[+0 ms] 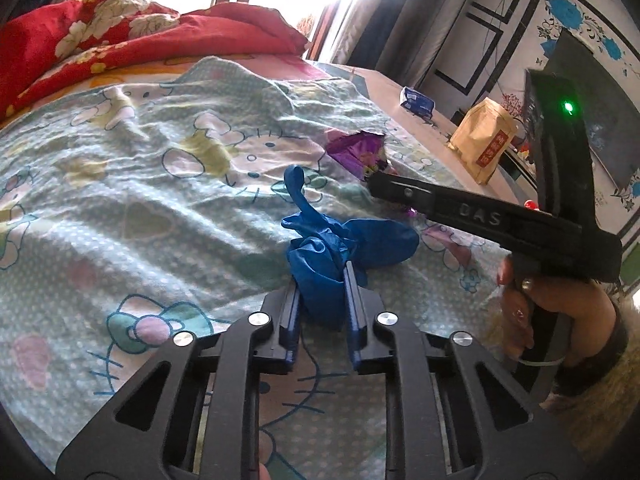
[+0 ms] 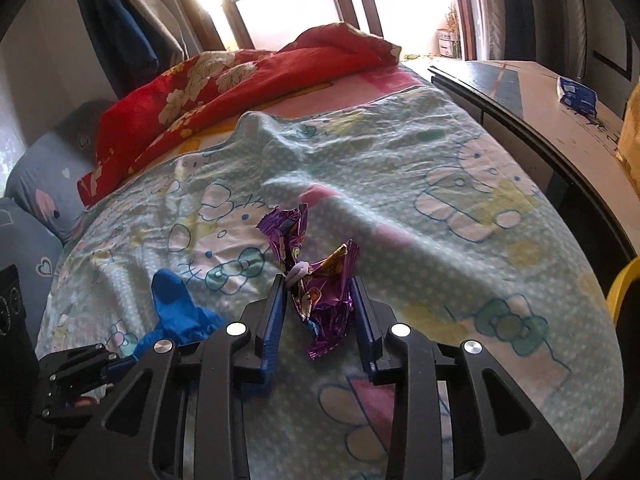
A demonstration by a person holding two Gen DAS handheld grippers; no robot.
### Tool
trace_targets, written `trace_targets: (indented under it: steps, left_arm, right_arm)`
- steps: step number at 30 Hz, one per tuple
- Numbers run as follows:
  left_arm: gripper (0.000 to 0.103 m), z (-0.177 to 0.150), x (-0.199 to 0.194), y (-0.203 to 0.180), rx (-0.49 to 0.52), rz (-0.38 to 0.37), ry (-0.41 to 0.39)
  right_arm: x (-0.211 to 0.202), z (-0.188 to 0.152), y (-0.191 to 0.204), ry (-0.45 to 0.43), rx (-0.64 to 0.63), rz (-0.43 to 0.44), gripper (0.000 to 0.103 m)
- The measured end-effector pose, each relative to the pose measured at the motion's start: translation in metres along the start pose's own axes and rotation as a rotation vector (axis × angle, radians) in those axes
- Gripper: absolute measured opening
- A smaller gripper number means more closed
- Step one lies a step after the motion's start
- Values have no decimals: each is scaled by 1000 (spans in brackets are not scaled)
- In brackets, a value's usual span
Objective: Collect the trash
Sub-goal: 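Grasp purple wrapper with right tool while left tool grasps blue glove, then carry purple wrapper in right tool over yellow bin while left tool carries blue glove there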
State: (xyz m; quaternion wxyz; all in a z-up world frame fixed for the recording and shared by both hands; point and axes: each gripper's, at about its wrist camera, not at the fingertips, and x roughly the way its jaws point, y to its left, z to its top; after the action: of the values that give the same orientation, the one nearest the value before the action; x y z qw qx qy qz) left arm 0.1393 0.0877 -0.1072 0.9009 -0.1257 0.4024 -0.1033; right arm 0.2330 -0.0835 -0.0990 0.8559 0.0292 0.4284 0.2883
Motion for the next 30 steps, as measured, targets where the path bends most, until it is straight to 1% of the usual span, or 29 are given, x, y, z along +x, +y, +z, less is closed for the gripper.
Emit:
trace_targets:
  steps: [6,17,30]
  left_arm:
    - [10,4,-9,-12,27,-1,-33]
    - [10,19,-20,-47,69,-53,-92]
    - [10,35,-23,-96,152,-104,-133]
  right_arm:
    - [-26,-8,-16,-38,34,-3,30]
    - [-88,-10,-57,-146,92,-72,30]
    - [-150,-26,-104,-248,176,-141,30]
